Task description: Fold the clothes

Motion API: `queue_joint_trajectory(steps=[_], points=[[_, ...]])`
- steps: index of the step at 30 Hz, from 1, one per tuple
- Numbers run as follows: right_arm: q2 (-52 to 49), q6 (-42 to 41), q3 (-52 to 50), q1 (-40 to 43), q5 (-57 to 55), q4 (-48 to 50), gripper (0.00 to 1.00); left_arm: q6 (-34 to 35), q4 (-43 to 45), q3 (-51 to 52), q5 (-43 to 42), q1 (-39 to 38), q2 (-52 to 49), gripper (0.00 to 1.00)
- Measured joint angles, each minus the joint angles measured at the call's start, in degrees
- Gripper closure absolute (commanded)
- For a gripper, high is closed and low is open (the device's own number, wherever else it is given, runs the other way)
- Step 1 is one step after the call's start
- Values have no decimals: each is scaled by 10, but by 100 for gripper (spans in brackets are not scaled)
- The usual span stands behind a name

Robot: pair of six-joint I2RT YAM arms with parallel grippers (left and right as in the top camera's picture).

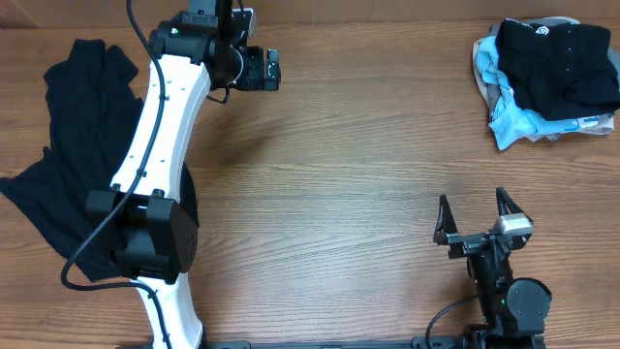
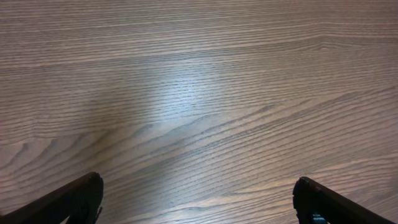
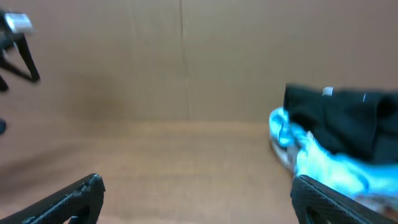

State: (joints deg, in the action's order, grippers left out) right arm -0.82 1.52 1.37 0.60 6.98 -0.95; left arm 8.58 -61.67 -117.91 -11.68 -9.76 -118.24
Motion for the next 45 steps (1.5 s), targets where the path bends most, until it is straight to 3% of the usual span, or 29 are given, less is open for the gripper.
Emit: queue_joint_trajectory(steps=[4,45], points=[[0,0,-3,0,-4,-38,0,0,0,0,0,0,0,0],[0,0,-3,0,-13,-38,0,0,0,0,0,0,0,0]])
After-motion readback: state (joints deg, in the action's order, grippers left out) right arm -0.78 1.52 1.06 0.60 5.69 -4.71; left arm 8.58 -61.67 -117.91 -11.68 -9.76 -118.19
